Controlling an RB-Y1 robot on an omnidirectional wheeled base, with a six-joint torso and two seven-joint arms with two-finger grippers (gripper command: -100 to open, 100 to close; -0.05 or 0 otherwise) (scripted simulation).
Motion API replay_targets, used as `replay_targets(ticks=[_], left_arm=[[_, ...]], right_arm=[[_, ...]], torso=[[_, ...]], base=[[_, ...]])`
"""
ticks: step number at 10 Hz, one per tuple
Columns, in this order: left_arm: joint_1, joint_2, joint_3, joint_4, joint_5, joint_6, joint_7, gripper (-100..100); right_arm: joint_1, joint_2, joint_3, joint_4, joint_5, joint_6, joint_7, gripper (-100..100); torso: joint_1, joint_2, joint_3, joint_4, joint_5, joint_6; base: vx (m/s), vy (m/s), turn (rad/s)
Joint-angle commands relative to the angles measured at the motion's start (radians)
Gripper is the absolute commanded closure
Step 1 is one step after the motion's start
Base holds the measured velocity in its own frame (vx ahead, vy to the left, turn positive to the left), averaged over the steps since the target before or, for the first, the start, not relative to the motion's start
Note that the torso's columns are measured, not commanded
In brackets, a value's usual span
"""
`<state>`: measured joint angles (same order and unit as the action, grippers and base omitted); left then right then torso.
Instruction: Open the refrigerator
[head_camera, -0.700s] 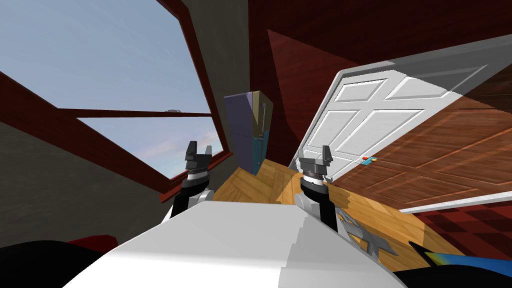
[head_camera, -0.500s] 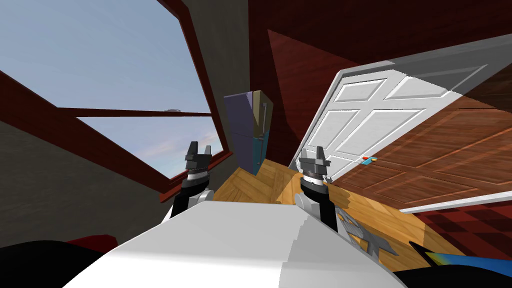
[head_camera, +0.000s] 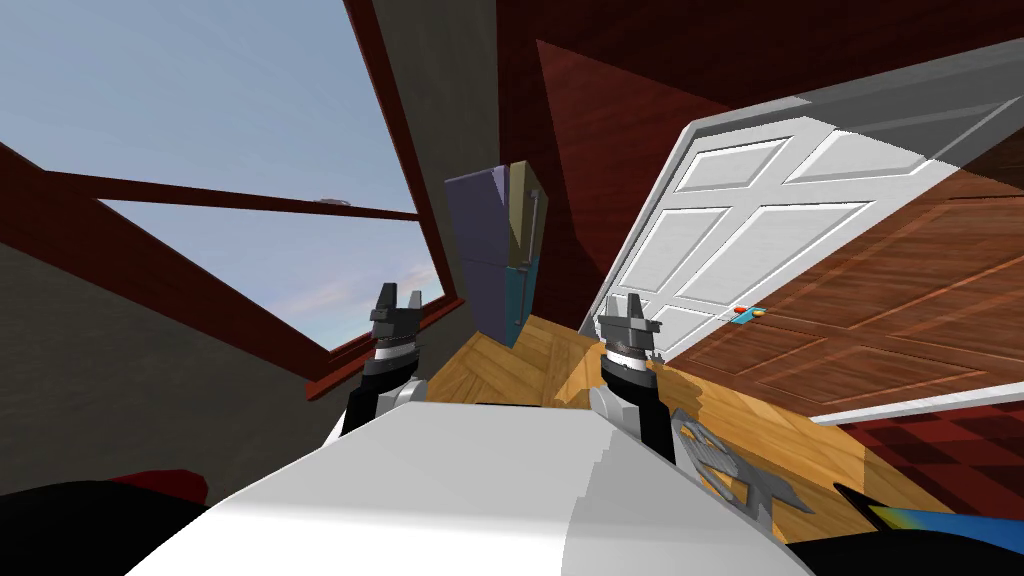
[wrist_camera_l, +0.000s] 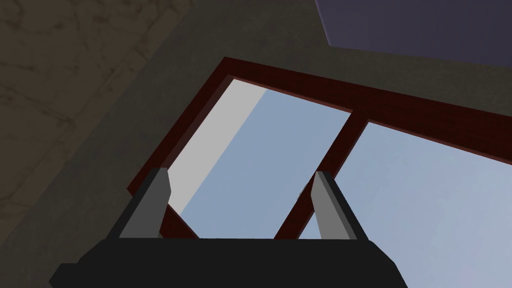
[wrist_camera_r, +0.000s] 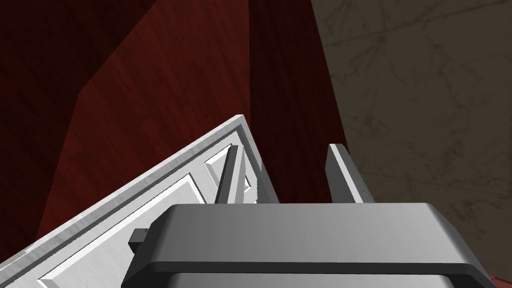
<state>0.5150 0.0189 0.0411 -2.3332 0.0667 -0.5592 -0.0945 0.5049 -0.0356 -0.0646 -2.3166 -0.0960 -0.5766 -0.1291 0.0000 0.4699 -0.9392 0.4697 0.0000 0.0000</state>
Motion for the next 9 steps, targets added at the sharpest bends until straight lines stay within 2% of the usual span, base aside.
replay_targets(ticks=[1, 2, 3, 5, 7, 8, 9], left_arm=[[0.000, 0.000, 0.000, 0.000, 0.000, 0.000, 0.000, 0], [0.000, 0.000, 0.000, 0.000, 0.000, 0.000, 0.000, 0], [-0.028, 0.024, -0.002, 0.008, 0.009, 0.016, 0.002, -100], [-0.090, 0.057, -0.007, 0.028, 0.029, 0.055, 0.006, -100], [-0.156, 0.086, -0.015, 0.056, 0.060, 0.112, 0.011, -100], [-0.181, 0.086, -0.015, 0.056, 0.060, 0.112, 0.011, -100], [-0.211, 0.099, -0.020, 0.073, 0.078, 0.146, 0.015, -100]], right_arm=[[0.000, 0.000, 0.000, 0.000, 0.000, 0.000, 0.000, 0], [0.000, 0.000, 0.000, 0.000, 0.000, 0.000, 0.000, 0], [0.000, 0.000, 0.000, 0.000, 0.000, 0.000, 0.000, 0], [0.000, 0.000, 0.000, 0.000, 0.000, 0.000, 0.000, 0], [0.000, 0.000, 0.000, 0.000, 0.000, 0.000, 0.000, 0], [0.000, 0.000, 0.000, 0.000, 0.000, 0.000, 0.000, 0], [0.000, 0.000, 0.000, 0.000, 0.000, 0.000, 0.000, 0]], torso=[[0.000, 0.074, -0.148, 0.074, 0.000, 0.000], [0.000, 0.148, -0.295, 0.148, 0.000, 0.000], [0.000, 0.221, -0.443, 0.221, 0.000, 0.000], [0.000, 0.263, -0.533, 0.264, 0.000, 0.000], [-0.001, 0.265, -0.538, 0.267, 0.000, 0.000], [0.000, 0.267, -0.537, 0.268, 0.000, 0.000], [0.000, 0.269, -0.536, 0.269, 0.000, 0.000]], base=[[0.000, 0.000, 0.000], [0.000, 0.000, 0.000], [0.024, -0.006, 0.057], [0.048, -0.026, 0.076], [0.077, -0.038, 0.137], [0.051, -0.032, 0.034], [0.047, -0.025, 0.090]])
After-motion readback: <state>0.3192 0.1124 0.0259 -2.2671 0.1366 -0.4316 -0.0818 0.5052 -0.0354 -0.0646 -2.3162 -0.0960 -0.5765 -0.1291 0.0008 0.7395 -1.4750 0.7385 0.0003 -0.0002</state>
